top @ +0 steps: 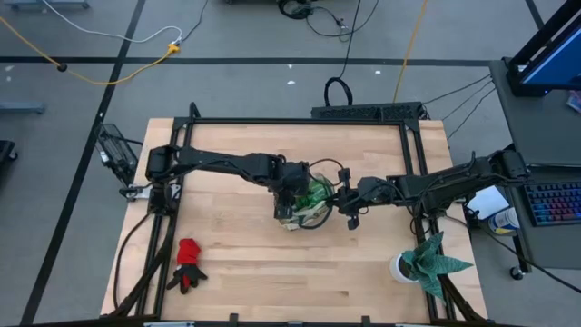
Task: Pick & Place Garden tools in Gardening bag
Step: Put the green spray bottle into the brown gardening bag, then put the red gloves into the brown gardening bag
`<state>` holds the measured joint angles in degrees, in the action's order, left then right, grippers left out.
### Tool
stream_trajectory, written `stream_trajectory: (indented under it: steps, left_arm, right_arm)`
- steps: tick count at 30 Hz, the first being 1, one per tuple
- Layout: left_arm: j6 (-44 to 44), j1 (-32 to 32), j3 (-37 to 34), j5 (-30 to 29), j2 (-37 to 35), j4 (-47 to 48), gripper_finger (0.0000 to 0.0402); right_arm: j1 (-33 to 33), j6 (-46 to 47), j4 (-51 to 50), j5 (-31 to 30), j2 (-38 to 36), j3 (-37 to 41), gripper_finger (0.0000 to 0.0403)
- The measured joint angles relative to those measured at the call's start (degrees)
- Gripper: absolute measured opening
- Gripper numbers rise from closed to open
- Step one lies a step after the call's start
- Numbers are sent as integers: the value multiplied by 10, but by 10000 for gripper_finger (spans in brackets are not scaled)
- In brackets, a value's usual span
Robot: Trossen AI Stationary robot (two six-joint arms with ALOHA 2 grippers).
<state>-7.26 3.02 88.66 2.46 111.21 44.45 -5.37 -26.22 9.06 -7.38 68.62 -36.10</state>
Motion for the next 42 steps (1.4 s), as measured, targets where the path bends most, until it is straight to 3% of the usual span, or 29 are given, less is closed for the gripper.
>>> stream_trajectory:
  steps: [6, 13, 19, 33, 42]
  left_arm:
    - [14, -3, 0, -2, 10, -14, 122]
    - [14, -2, -2, -60, 15, -13, 122]
    - [-12, -2, -3, -59, 2, -9, 122]
    - [-10, -1, -2, -96, -151, 5, 122]
    - [45, -13, 0, -96, -221, 115, 122]
  right_arm:
    - [0, 0, -2, 0, 0, 0, 6]
    - [0, 0, 2, 0, 0, 0, 6]
    - [0, 0, 3, 2, 0, 0, 6]
    - [0, 63, -1, 15, 0, 0, 6]
    - [0, 63, 1, 32, 0, 0, 7]
